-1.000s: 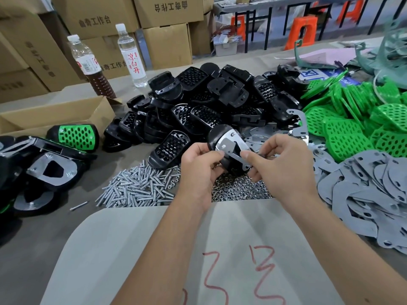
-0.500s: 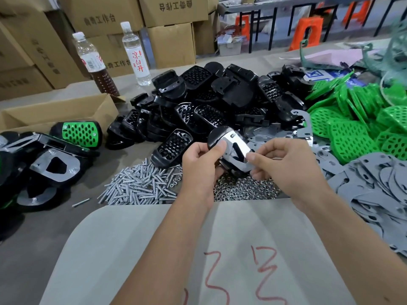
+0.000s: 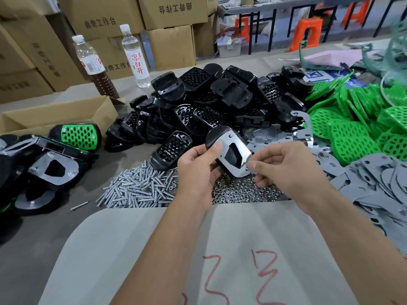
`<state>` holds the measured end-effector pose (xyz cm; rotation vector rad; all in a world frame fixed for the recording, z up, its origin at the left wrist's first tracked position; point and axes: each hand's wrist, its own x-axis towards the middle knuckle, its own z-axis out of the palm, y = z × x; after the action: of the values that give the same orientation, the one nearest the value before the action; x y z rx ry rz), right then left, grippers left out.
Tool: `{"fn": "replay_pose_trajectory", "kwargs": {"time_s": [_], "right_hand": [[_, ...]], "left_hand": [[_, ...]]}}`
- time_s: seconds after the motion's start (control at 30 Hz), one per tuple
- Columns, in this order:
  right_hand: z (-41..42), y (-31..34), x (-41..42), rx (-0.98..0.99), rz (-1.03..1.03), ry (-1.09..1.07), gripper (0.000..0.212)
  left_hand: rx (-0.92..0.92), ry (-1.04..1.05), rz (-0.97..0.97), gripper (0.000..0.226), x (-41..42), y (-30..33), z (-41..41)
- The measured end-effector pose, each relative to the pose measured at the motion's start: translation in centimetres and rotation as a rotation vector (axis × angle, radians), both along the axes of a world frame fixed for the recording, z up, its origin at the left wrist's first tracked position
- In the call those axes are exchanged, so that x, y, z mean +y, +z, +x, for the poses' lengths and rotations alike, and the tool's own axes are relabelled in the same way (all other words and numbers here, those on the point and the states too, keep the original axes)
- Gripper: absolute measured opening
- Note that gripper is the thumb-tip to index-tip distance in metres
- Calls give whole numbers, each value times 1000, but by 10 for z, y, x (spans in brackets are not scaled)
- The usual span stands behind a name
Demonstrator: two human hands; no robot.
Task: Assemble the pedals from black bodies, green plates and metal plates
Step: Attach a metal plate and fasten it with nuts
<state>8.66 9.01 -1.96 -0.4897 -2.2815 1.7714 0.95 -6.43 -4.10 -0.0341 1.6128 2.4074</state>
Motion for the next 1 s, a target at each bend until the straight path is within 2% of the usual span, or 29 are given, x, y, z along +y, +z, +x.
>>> {"fn": "replay_pose_trajectory", "kwargs": {"time_s": [0.1,0.17,0.27,0.37,0.5,0.7,0.9,1.0], "right_hand": [[1,0,0,-15,0,-5,12],[1,0,0,-18,-16,-16,12],[0,-1,-1,-9,-39,-41,11],[0,-1,-2,-4,-91,-62,24],[0,0,2,-7,-274,105,25],[-4,-6,3,-2,-257,67,37],[-4,-8,-1,34,-251,105,25],[-4,-9,-3,38,-271,132,21]], "left_hand": [[3,37,-21,30,1,-1,1],[15,54,-50,33,2,-1,1],[23,75,-60,31,3,-2,2],[2,85,-50,27,3,-1,1],[-15,34,-22,18,1,0,0],[-15,-76,11,26,-3,2,2],[-13,103,-15,41,0,4,5],[4,135,-12,38,-1,2,3]]}}
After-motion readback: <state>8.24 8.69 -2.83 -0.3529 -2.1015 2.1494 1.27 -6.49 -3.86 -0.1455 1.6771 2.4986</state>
